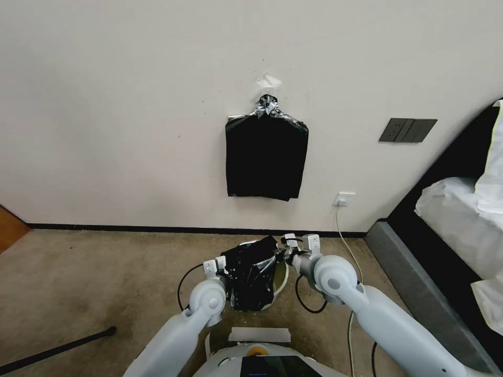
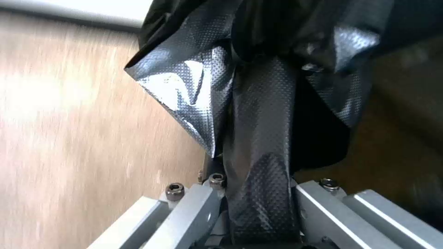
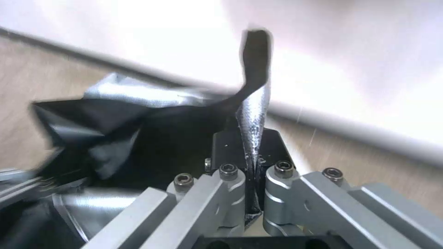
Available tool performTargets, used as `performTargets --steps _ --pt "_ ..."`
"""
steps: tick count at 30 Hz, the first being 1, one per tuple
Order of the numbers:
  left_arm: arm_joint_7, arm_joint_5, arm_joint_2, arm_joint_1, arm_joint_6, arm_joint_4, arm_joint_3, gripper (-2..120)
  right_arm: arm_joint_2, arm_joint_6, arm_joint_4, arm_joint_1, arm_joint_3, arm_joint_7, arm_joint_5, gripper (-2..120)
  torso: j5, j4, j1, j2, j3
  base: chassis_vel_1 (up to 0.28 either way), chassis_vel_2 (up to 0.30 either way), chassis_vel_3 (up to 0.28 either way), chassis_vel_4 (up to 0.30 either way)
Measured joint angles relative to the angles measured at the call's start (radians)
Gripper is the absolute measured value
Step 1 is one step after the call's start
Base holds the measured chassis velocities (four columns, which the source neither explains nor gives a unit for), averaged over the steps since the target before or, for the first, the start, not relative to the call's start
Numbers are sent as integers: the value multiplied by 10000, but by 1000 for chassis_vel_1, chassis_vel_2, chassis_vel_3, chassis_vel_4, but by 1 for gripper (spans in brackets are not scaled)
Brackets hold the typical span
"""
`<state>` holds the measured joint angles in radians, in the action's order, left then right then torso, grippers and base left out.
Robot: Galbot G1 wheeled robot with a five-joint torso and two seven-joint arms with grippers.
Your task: Place a trash bag onto the trash bin.
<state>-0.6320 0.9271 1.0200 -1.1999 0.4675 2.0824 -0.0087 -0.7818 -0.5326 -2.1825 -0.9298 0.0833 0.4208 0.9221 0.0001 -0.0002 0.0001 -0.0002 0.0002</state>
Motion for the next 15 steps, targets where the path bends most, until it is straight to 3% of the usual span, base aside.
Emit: performTargets --steps 2,11,15 --pt "544 -384 -359 -141 7 317 -123 1 311 380 8 313 148 -317 -447 0 -2 3 0 0 0 0 0 0 0" --pt "1470 -1048 -1119 -512 159 1060 -445 1 1055 1073 488 1376 674 -965 -1164 0 -1 2 0 0 -1 0 0 0 0" --pt "2319 -1587 -1545 -826 61 1465 -741 1 1337 1157 820 1847 883 -1182 -1108 0 -1 3 0 0 -1 0 0 0 0"
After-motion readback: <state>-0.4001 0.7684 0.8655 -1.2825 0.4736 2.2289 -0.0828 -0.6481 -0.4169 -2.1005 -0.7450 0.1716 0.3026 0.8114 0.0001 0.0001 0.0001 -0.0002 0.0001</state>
